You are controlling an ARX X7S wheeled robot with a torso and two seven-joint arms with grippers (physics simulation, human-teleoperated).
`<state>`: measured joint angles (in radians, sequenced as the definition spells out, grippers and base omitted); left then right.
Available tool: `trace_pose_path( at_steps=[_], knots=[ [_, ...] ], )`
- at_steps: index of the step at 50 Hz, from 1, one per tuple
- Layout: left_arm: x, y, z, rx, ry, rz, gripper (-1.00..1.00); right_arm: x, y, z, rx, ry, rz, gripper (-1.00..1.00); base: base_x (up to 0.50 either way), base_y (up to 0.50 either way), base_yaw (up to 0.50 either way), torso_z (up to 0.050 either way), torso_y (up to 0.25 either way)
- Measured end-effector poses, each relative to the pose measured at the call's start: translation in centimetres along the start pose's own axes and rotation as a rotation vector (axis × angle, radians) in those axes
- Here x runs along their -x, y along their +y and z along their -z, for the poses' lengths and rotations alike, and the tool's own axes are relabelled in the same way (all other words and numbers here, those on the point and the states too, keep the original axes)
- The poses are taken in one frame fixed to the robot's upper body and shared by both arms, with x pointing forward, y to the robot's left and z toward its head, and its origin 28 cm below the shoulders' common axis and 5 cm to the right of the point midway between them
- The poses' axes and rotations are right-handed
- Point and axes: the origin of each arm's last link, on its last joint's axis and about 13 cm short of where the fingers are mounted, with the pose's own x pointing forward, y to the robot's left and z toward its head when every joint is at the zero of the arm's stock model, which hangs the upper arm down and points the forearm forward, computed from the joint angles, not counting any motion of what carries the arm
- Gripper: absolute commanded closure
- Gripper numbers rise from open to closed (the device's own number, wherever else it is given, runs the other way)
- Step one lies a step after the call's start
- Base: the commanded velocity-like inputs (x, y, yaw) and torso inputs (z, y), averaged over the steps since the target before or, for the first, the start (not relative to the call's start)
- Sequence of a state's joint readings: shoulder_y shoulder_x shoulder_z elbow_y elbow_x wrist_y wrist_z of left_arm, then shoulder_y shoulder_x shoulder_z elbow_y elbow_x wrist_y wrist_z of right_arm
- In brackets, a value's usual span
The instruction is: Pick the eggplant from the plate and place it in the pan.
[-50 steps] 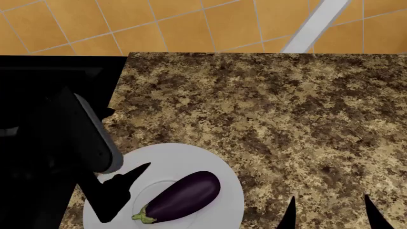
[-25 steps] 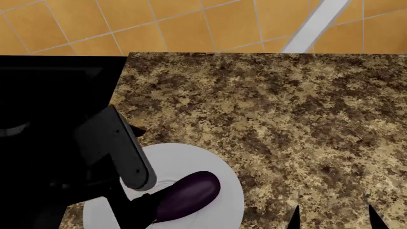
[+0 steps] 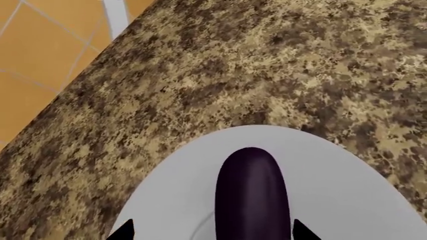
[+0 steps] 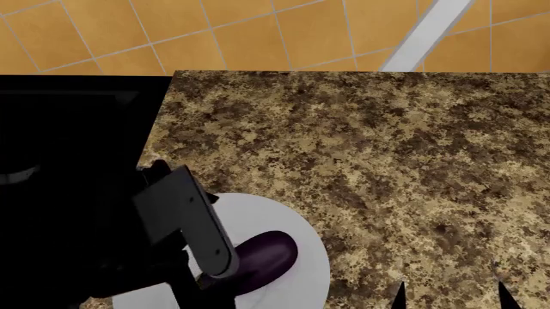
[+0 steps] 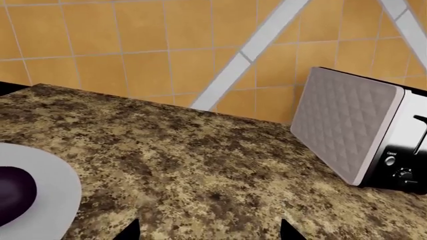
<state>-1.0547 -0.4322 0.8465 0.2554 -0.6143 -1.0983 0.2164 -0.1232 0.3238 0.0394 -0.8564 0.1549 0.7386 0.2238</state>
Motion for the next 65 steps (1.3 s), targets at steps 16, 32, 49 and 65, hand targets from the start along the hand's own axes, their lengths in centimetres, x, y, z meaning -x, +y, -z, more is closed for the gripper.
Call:
trace_pose_path(
  at_steps=[16, 32, 49, 65],
  knots=[
    [-1.1, -0.8, 0.8, -0.006, 0.028, 0.014, -1.0, 0.3, 0.0, 0.1, -0.011, 0.007, -0.006, -1.0, 0.0, 0.0, 0.0, 0.0, 0.0],
    [-2.0, -1.2, 1.3, -0.002, 0.048, 0.023, -1.0, 0.7, 0.0, 0.2, -0.017, 0.014, -0.01, -1.0, 0.0, 0.0, 0.0, 0.0, 0.0],
    [-2.4, -1.6, 1.6, -0.01, 0.066, 0.036, 1.0, 0.9, 0.1, 0.2, -0.025, 0.02, -0.014, -1.0, 0.0, 0.0, 0.0, 0.0, 0.0],
    [-2.2, -1.5, 1.5, -0.028, 0.065, 0.031, 1.0, 0.8, 0.3, 0.2, -0.031, 0.023, -0.015, -1.0, 0.0, 0.0, 0.0, 0.0, 0.001]
  ],
)
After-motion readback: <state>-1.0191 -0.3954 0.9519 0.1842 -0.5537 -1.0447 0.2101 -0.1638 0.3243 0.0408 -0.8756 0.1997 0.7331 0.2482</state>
